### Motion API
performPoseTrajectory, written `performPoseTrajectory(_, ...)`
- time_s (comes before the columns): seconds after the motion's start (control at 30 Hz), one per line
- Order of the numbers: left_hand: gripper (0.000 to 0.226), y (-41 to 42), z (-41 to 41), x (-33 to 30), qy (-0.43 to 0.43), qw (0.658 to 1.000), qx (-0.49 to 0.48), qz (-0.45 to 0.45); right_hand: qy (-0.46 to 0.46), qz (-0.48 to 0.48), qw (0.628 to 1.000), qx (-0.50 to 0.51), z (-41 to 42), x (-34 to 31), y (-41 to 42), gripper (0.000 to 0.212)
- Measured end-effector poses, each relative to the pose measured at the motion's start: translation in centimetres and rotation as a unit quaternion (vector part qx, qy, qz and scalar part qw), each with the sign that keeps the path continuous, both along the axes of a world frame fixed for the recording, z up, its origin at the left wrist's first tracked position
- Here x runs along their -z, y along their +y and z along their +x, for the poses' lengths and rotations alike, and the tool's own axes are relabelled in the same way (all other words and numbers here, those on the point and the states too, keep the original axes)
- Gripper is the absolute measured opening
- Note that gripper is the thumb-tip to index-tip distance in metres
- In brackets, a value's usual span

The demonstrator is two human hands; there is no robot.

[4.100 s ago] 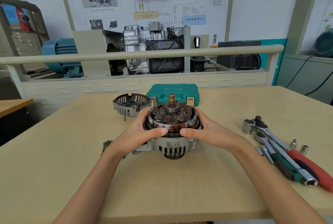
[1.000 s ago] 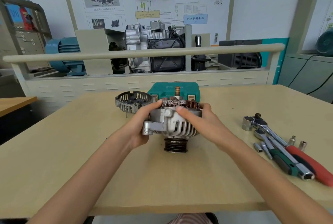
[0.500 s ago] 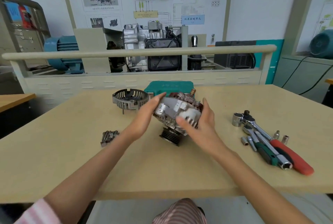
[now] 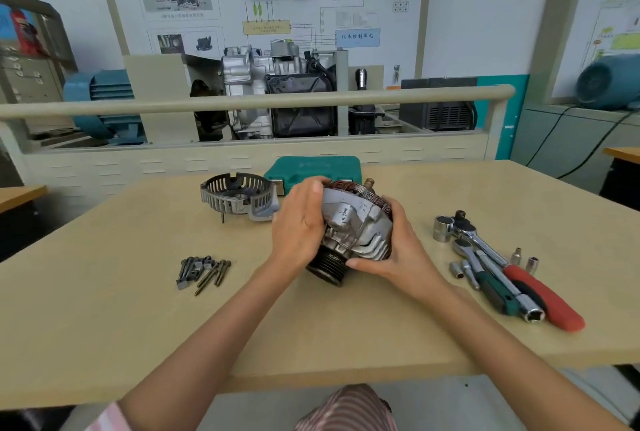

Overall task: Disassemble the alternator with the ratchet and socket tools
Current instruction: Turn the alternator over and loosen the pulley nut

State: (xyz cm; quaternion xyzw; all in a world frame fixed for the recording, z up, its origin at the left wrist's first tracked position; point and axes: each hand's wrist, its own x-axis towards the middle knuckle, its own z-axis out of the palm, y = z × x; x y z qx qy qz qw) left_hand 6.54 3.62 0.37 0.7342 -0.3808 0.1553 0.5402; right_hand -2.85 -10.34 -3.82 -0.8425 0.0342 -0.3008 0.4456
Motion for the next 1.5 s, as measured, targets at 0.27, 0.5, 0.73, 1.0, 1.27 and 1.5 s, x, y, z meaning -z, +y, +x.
performPoseTrajectory(0.27,0.079,-2.0,1.0,-1.8,-0.035,0.982,-0.156,0.104,0.003,0.085,0.995,-0.050,1.8,-0.3,-1.5,0.070)
performPoseTrajectory(0.5,0.083,-1.7,4.1,-3.7,0.008,0.937,-0.235,0.259,0.076,0.070,0.990,-0.091,4.9,-2.3,-2.3,0.087)
performPoseTrajectory(0.73,0.077,-0.7,2.4,-2.2,-0.038,0.952,-0.217,0.215,0.026,0.129,0.991,0.022,3.5,0.7,-1.3,0.053)
performPoseTrajectory(1.0,0.068,0.0,2.5,-0.6,0.003,0.979,-0.138,0.148,0.056,0.080,0.995,0.030,2.0,-0.7,-0.1,0.045)
performPoseTrajectory(1.27,0.022,-1.1,-3.5,-3.1,-0.253,0.962,-0.082,0.056,0.162,-0.121,0.943,0.264,-2.1,-2.6,-2.8,0.025)
performPoseTrajectory(1.5,0.020,-7.5,-8.6,-0.8,-0.177,0.924,0.187,0.283,0.417,-0.226,0.794,0.380,-8.4,-5.7,-6.5,0.009)
